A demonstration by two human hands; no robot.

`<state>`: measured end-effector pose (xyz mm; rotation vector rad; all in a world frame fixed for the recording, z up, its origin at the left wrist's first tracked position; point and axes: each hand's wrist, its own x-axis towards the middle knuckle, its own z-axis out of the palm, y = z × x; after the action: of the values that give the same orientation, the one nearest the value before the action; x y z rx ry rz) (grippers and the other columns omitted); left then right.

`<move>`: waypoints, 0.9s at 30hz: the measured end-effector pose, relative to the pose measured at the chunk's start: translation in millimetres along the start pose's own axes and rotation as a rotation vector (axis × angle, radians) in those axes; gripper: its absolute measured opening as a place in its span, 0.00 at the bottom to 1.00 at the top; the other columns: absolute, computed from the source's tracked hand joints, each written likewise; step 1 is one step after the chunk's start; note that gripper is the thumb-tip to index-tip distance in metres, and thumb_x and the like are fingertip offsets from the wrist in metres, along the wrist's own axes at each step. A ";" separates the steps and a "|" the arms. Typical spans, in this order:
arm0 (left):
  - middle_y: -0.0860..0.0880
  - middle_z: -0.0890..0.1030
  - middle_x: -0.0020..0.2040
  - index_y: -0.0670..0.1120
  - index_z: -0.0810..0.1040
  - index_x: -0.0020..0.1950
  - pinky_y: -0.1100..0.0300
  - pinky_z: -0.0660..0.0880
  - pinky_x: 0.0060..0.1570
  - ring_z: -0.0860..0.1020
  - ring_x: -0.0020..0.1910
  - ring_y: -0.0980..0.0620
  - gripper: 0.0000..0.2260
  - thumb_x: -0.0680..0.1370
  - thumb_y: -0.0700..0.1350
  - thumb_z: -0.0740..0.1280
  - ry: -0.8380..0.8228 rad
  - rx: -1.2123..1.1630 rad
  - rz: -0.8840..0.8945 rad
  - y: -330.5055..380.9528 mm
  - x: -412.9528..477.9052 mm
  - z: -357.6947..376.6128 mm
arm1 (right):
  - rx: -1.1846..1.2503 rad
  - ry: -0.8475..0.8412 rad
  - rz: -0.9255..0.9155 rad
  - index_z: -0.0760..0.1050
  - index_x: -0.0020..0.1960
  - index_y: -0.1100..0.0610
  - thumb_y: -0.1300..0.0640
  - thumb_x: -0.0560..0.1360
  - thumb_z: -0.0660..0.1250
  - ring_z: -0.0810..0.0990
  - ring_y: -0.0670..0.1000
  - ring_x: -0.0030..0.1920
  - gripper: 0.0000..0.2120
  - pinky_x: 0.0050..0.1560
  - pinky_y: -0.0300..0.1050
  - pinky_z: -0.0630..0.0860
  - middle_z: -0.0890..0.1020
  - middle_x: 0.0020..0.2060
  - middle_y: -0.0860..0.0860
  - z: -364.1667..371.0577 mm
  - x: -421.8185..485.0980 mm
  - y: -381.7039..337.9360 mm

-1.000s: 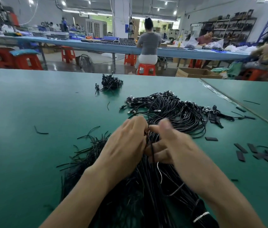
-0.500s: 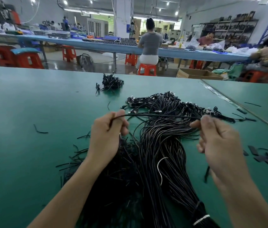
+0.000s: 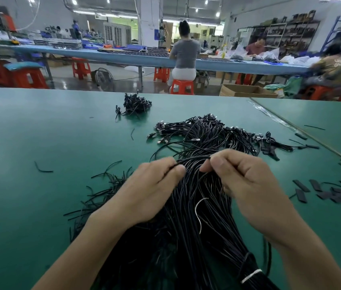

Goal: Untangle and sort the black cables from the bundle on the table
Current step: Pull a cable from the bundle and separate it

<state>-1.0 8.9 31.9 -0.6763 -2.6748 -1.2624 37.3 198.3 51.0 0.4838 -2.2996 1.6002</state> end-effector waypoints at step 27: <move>0.48 0.75 0.22 0.48 0.77 0.28 0.66 0.65 0.21 0.69 0.19 0.54 0.32 0.78 0.67 0.49 -0.278 -0.534 -0.170 13.3 -5.2 22.4 | -0.049 -0.102 -0.042 0.81 0.36 0.51 0.51 0.73 0.73 0.83 0.47 0.31 0.08 0.38 0.42 0.77 0.83 0.28 0.49 10.5 -3.0 4.1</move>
<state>11.5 31.4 25.3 -0.7339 -2.6513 -2.1111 37.7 190.1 42.7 0.6103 -2.3801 1.5287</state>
